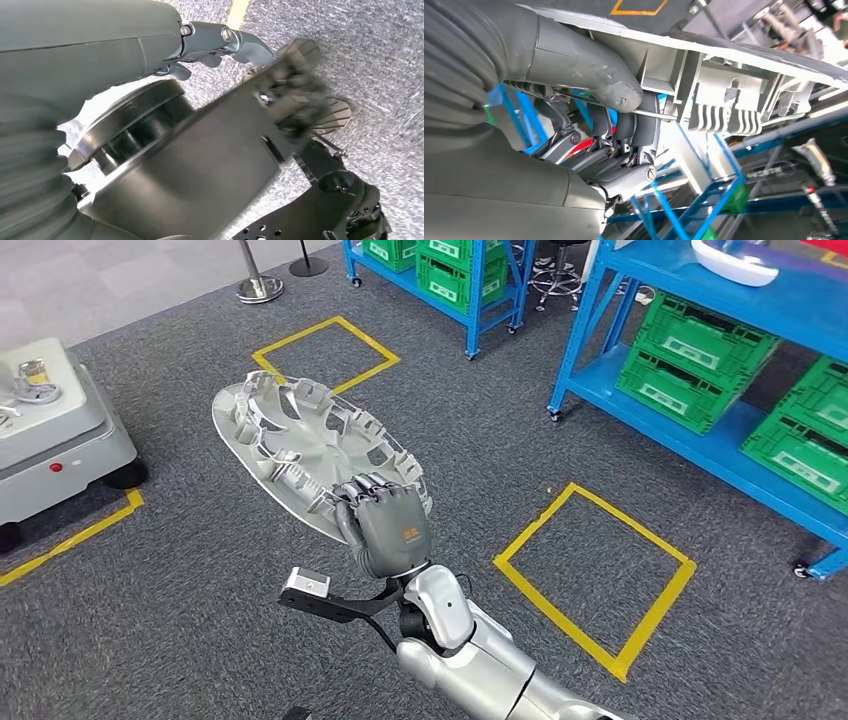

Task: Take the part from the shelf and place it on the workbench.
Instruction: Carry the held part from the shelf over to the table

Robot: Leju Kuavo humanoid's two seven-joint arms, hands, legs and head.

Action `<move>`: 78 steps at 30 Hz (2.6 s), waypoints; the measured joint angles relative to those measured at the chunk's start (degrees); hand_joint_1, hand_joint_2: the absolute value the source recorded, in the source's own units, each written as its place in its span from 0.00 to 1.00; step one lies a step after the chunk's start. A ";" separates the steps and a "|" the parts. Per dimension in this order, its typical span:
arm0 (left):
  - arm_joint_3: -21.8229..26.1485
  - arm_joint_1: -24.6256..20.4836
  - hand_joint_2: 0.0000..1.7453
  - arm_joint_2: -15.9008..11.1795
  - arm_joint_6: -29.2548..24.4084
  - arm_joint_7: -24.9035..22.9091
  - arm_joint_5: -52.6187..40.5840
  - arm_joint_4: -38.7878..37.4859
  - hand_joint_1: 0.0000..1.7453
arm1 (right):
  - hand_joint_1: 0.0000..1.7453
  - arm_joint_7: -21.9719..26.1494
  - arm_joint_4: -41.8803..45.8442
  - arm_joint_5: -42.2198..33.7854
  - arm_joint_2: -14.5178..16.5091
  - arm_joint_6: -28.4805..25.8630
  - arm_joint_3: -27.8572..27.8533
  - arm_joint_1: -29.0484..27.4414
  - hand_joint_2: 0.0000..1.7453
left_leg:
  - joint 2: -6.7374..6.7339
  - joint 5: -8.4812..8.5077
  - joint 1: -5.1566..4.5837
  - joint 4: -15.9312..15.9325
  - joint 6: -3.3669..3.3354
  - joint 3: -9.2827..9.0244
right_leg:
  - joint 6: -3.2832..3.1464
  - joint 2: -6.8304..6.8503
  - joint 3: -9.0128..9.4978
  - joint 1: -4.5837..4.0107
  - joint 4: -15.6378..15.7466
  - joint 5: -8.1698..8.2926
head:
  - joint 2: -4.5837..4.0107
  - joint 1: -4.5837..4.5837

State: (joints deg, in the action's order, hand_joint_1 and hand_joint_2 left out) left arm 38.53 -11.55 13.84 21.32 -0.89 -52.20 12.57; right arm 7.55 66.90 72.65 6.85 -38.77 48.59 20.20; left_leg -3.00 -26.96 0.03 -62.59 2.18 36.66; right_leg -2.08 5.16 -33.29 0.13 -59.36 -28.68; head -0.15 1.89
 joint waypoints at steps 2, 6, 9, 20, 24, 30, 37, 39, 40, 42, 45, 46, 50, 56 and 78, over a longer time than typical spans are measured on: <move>0.00 -0.19 1.00 0.02 0.00 0.01 -0.09 0.02 0.00 | 1.00 0.02 0.00 0.04 0.01 -0.04 -0.10 0.00 1.00 | -1.56 0.61 -0.48 3.53 -0.78 -1.76 | 0.45 1.06 0.06 -0.33 -0.10 -0.17 | 0.00 0.14; 0.01 -0.17 1.00 -0.03 -0.01 -0.05 -0.20 0.03 0.00 | 1.00 0.03 0.00 0.07 0.06 -0.08 -0.21 0.00 1.00 | 1.27 1.23 -0.28 4.15 -2.24 -1.67 | 1.69 0.00 -0.32 -0.04 -1.57 -1.49 | 0.00 0.29; 0.01 -0.42 1.00 0.09 -0.01 -0.09 -0.24 0.02 0.00 | 1.00 0.06 -0.08 0.15 -0.15 -0.11 -0.28 -0.05 1.00 | 3.47 1.52 -0.04 4.29 -2.90 -1.60 | 2.38 -4.40 -4.81 0.32 -11.16 -6.16 | 0.00 0.50; 0.01 -0.12 1.00 0.08 -0.01 -0.21 0.06 0.00 0.00 | 1.00 -0.15 -0.31 1.16 -0.09 0.09 -0.29 -0.28 1.00 | 10.23 1.76 0.45 3.16 -0.18 0.11 | 1.22 -7.69 -1.24 1.05 -1.15 0.44 | 0.00 0.49; 0.01 -0.13 1.00 0.06 -0.01 -0.15 0.23 -0.01 0.00 | 1.00 -0.17 -0.30 1.32 0.17 0.07 -0.30 -0.25 1.00 | 4.47 -3.63 0.31 -6.52 0.55 4.69 | -0.18 -4.75 -1.06 0.78 -0.48 0.76 | 0.01 0.17; 0.01 0.04 1.00 0.04 -0.01 0.08 0.25 0.00 0.00 | 1.00 -0.41 -0.31 1.56 0.14 0.09 -0.32 -0.39 1.00 | 1.14 -0.42 0.32 -1.44 0.48 0.78 | 0.08 -0.56 -0.92 0.40 -0.64 0.32 | 0.01 0.16; 0.01 -0.06 1.00 -0.07 -0.01 0.44 0.25 0.03 0.00 | 1.00 -1.15 0.11 2.41 0.03 -0.16 -0.42 -0.64 1.00 | 2.42 0.92 0.03 3.87 -2.17 -1.79 | 2.21 -0.72 -1.26 0.51 -3.05 -1.80 | 0.01 0.39; 0.01 -0.27 1.00 0.04 -0.01 0.50 0.25 0.03 0.00 | 1.00 -1.25 0.27 2.55 -0.18 -0.18 -0.45 -0.79 1.00 | 3.75 1.06 0.24 3.96 -2.65 -1.83 | 2.54 -3.72 -4.28 0.67 -9.60 -5.02 | 0.01 0.58; 0.01 -0.33 1.00 0.10 -0.01 0.53 0.24 0.03 0.00 | 1.00 -1.34 0.30 2.62 -0.33 -0.18 -0.49 -0.94 1.00 | 4.48 1.07 0.25 3.92 -2.76 -1.80 | 2.61 -4.39 -6.16 0.66 -13.31 -6.37 | 0.01 0.67; 0.01 -0.28 1.00 0.15 -0.01 0.54 0.16 0.02 0.00 | 1.00 -1.70 0.40 2.85 -0.57 -0.11 -0.63 -1.43 1.00 | 6.08 1.07 0.25 3.80 -2.78 -1.79 | 2.56 -4.88 -8.04 0.62 -16.27 -6.24 | 0.01 0.70; 0.01 -0.27 1.00 0.15 -0.01 0.54 -0.13 0.01 0.00 | 1.00 -2.31 1.31 3.33 -0.86 0.20 -1.06 -2.21 1.00 | 8.50 1.01 0.31 3.51 -2.54 -1.71 | 2.08 -6.98 -4.13 0.80 -6.81 -0.64 | 0.00 0.71; 0.00 -0.31 1.00 0.15 -0.01 0.53 -0.21 0.02 0.00 | 1.00 -2.38 1.72 3.51 -0.95 0.32 -1.18 -2.34 1.00 | 9.21 1.01 0.34 3.39 -2.28 -1.55 | 1.99 -8.21 -2.68 0.88 -3.52 0.55 | 0.00 0.71; 0.00 -0.11 1.00 0.07 -0.01 0.53 -0.11 0.02 0.00 | 1.00 -2.39 2.78 3.98 -1.19 1.07 -1.45 -2.54 1.00 | 10.89 1.44 0.75 3.68 -0.63 -0.74 | 1.46 -8.51 -1.36 0.77 -0.43 1.19 | 0.00 0.67; 0.01 -0.08 1.00 -0.14 -0.01 0.51 0.26 0.04 0.00 | 1.00 -2.35 3.04 4.06 -1.08 1.46 -1.87 -2.52 1.00 | 3.91 -5.11 0.55 -10.50 0.51 6.36 | -0.01 -3.68 -0.74 0.72 0.51 1.39 | 0.01 0.06; -0.01 -0.20 1.00 -0.04 -0.01 0.64 0.28 0.19 0.00 | 1.00 -2.34 3.37 4.08 -0.84 1.66 -2.30 -1.60 1.00 | 9.63 1.96 0.41 3.23 -1.71 -0.41 | 1.88 -8.91 -1.43 0.72 -1.18 1.00 | 0.00 0.76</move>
State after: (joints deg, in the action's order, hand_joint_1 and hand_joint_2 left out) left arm 38.52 -11.75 13.80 21.31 -0.25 -51.92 12.76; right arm 5.21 70.28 76.73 6.01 -37.11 46.29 18.60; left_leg 6.63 -25.00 0.45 -59.36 0.47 36.25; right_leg -0.20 -3.76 -34.72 0.84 -60.54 -27.68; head -0.15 2.64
